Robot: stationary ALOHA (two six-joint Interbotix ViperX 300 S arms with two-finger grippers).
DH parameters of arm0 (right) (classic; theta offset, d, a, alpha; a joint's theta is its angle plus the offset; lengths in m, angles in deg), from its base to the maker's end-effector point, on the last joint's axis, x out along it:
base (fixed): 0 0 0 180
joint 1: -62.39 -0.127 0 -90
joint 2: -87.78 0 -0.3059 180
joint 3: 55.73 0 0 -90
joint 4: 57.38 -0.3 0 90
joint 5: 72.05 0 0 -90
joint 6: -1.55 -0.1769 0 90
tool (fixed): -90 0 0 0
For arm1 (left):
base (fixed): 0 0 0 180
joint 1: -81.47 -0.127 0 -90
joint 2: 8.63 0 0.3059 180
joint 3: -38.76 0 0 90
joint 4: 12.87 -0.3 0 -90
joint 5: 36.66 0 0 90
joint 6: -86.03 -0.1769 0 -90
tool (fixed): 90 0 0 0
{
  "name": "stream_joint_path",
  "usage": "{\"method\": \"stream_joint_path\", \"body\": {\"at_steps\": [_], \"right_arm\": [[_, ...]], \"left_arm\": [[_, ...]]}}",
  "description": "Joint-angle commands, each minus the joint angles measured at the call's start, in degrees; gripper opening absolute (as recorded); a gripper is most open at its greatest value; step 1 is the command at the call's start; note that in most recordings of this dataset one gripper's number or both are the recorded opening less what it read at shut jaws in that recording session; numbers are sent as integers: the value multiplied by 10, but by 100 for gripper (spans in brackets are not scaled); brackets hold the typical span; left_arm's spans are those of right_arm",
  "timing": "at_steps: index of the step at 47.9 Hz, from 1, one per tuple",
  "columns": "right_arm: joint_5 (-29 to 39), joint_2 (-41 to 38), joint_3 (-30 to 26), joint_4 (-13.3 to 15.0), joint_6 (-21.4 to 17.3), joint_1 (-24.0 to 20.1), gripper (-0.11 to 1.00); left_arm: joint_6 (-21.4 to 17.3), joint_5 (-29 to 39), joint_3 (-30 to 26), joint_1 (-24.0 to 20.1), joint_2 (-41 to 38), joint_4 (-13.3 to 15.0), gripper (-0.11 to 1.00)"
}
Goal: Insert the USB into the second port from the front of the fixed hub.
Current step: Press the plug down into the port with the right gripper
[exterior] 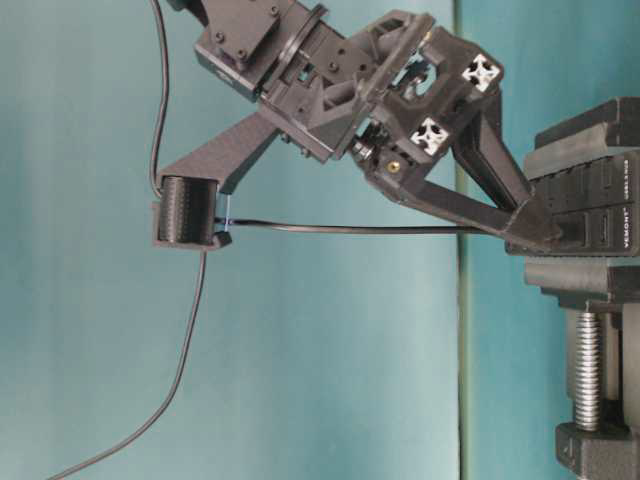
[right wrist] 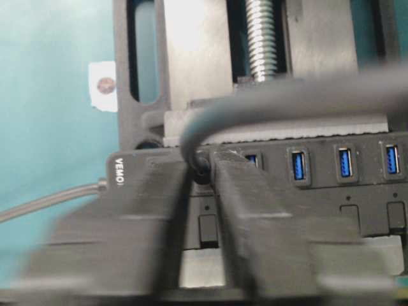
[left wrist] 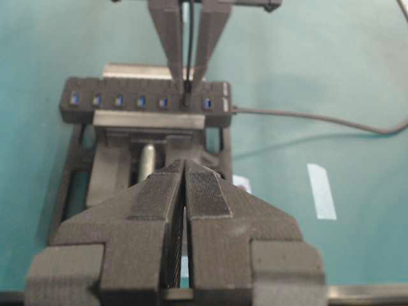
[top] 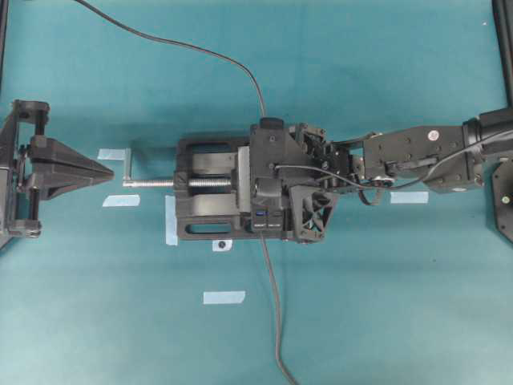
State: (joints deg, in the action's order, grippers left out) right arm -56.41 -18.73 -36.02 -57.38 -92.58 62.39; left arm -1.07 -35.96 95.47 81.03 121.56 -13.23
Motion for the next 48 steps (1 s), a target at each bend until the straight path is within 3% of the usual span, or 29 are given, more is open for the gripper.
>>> {"method": "stream_joint_path", "body": {"at_steps": [1,9,13,48], "right_arm": [[-4,10,-7,-1,-6,-1,35],[-3,14,-11,-1,-7,1,69],[-1,14,-15,-1,-6,3,80],[1,20,-15,0,-6,4,80]], "left_arm": [[1,-5,-9,-1,-3,-1,0],[1,-5,-11,0,-2,-1,0],[1,-5,-11,0,-1,0,0],[2,-5,-9,-1,0,-1,0]]}}
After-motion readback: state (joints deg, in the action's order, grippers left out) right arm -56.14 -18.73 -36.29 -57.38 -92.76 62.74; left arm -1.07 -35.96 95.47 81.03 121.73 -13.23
